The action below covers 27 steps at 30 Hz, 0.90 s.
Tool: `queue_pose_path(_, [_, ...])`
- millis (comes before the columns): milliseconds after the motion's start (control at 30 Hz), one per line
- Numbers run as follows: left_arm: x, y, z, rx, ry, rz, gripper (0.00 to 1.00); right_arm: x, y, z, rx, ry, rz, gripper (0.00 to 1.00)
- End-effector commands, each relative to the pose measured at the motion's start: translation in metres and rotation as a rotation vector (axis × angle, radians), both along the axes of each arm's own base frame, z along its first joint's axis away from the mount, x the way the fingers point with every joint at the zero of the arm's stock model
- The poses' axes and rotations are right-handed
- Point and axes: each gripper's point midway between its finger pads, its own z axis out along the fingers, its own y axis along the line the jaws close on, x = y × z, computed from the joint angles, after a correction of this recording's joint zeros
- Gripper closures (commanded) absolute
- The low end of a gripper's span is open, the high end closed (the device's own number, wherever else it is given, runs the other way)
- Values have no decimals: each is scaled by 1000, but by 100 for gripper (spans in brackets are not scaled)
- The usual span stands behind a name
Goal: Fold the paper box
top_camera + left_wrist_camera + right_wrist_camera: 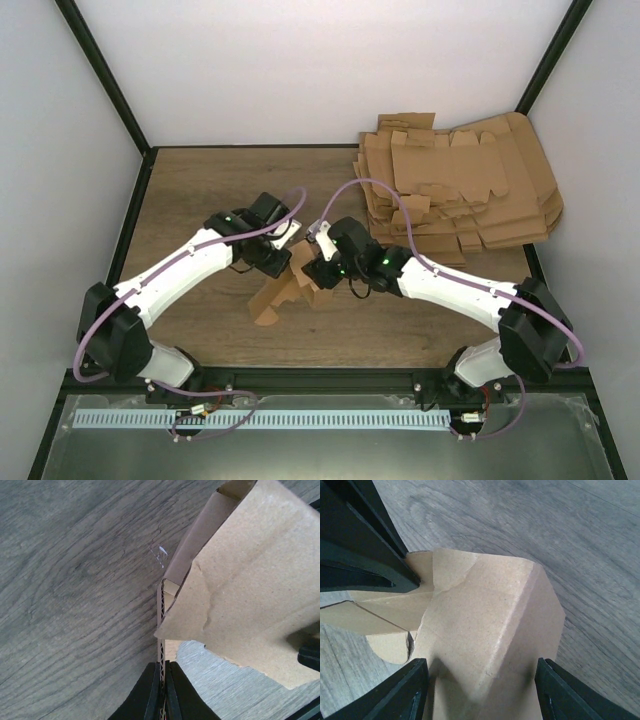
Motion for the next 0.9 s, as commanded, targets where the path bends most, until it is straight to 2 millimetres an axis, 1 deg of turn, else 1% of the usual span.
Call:
queue_pose_path(0, [11,-1,8,25,-49,-7,96,2,-18,-13,-115,13,-60,39])
queue_pose_path(100, [14,-3,7,24,-55,-7,96,3,-23,-14,-133,8,-77,38])
queue_pose_path(233, [19,0,6,53,-68,-3,96,8,-34,-15,-173,-8,-131,36])
queue_pose_path(367, [22,-3,8,48,-76,-12,96,6,-34,-13,-166,-5,-120,36])
queue_pose_path(467, [20,-9,9,17,-64,-30,96,0,-26,-11,-133,5,-68,36])
queue_pose_path(533, [18,-15,10,-11,-54,-45,96,-4,-21,-5,-97,1,-39,33])
queue_pose_path(633, [16,-18,10,-21,-45,-57,96,-6,-15,10,-35,-21,-15,22])
queue_pose_path(767, [15,-18,8,-17,-41,-64,96,-9,-11,37,62,-66,12,16])
queue_pose_path(867, [14,-18,6,-11,-38,-66,96,-5,-13,51,127,-36,29,14])
